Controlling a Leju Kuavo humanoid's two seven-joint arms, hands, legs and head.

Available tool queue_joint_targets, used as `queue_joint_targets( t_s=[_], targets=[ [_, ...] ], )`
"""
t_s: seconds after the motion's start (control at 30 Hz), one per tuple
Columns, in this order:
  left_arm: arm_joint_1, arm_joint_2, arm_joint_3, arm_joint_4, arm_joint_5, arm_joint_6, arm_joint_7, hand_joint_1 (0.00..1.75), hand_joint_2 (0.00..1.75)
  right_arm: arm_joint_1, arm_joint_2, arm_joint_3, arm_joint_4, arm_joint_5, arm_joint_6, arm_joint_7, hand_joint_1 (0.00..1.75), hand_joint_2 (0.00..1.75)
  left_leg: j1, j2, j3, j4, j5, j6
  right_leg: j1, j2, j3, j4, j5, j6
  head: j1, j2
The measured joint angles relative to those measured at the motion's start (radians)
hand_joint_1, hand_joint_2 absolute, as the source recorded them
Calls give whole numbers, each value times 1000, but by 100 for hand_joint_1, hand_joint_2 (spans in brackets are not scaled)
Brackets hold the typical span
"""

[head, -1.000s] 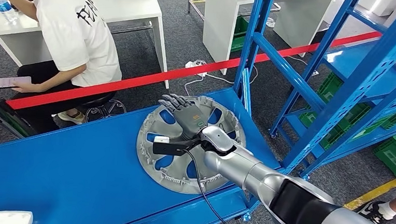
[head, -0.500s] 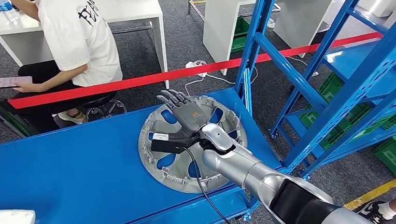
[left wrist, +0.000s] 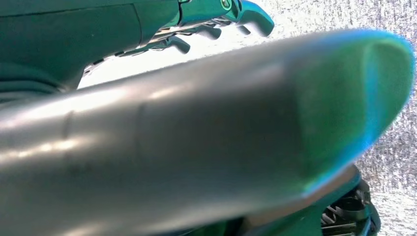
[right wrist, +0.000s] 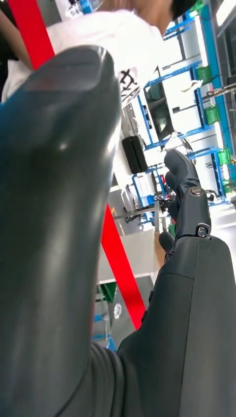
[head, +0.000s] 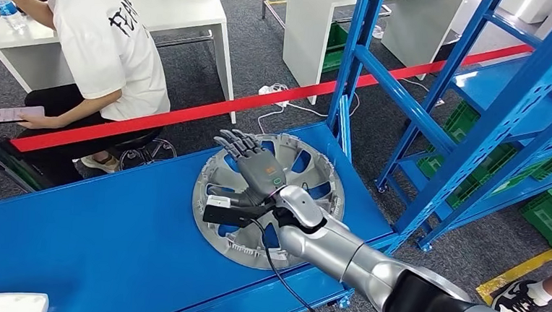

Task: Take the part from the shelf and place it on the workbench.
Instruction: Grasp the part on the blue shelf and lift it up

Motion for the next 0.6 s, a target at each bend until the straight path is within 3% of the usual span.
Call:
queue_joint_targets(
  t_s=[0.37, 0.5, 0.6],
  targets=[
    [0, 4, 0, 0, 0, -10, 0, 0, 0, 64, 0, -40, -102, 5, 37, -29, 0, 0, -3, 1, -1, 5, -4, 4, -5, 0, 2, -1, 1, 4, 0, 0],
    [1, 9, 3, 0, 8, -11, -2, 0, 0, 59, 1, -41, -102, -6, 45, -44, 0, 0, -7, 1, -1, 9, -8, 11, -8, 0, 5, -3, 0, 11, 0, 0],
    [2, 10, 9, 0, 13, -11, -5, 0, 0, 48, 1, -41, -101, -17, 48, -59, 0, 0, 2, 3, 9, -8, 2, 22, -5, 0, 2, 14, -14, 21, 1, 0]
  ],
)
